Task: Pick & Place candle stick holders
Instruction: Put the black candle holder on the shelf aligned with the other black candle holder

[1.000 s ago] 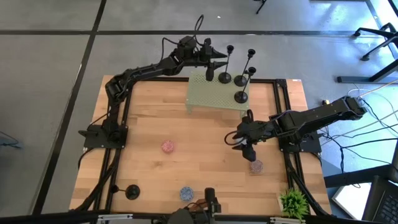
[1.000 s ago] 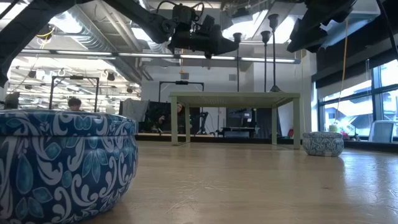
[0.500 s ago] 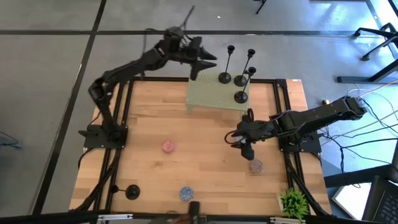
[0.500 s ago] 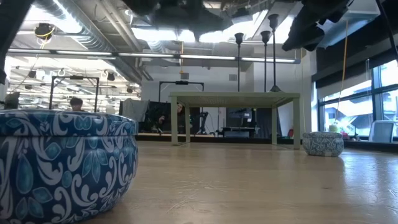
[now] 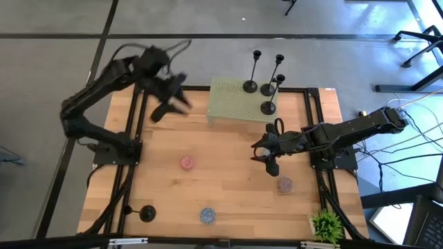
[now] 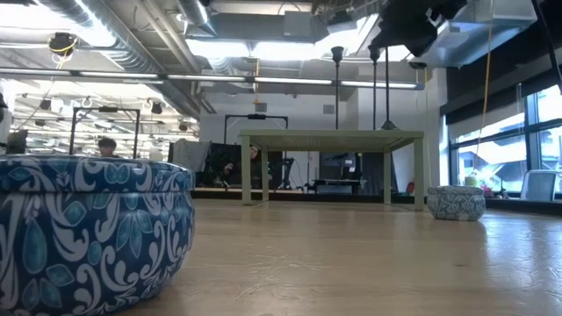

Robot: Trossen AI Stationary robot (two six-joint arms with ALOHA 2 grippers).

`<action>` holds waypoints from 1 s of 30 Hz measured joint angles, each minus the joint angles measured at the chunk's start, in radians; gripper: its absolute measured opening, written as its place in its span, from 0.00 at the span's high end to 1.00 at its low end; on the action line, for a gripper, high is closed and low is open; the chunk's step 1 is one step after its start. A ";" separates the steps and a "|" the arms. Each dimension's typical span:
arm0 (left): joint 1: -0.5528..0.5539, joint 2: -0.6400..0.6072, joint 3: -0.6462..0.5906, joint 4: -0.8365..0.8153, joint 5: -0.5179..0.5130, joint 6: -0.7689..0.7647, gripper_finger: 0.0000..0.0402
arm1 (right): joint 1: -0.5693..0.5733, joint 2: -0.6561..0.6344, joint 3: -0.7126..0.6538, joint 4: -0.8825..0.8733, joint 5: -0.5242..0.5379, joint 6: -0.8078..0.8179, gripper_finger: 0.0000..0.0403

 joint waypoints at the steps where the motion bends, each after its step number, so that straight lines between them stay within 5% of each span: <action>1: -0.025 -0.028 -0.023 -0.039 0.000 0.008 0.63 | 0.000 0.000 0.000 0.001 0.000 -0.004 0.41; 14: -0.397 -0.306 -0.514 -0.061 -0.083 -0.166 0.63 | 0.000 0.000 0.000 0.051 0.000 -0.007 0.41; 23: -0.616 -0.328 -0.844 0.018 -0.085 -0.313 0.63 | 0.000 0.000 0.000 0.107 -0.001 -0.039 0.41; 30: -0.785 -0.327 -0.964 0.098 -0.029 -0.431 0.64 | 0.000 0.000 0.000 0.155 -0.016 -0.087 0.41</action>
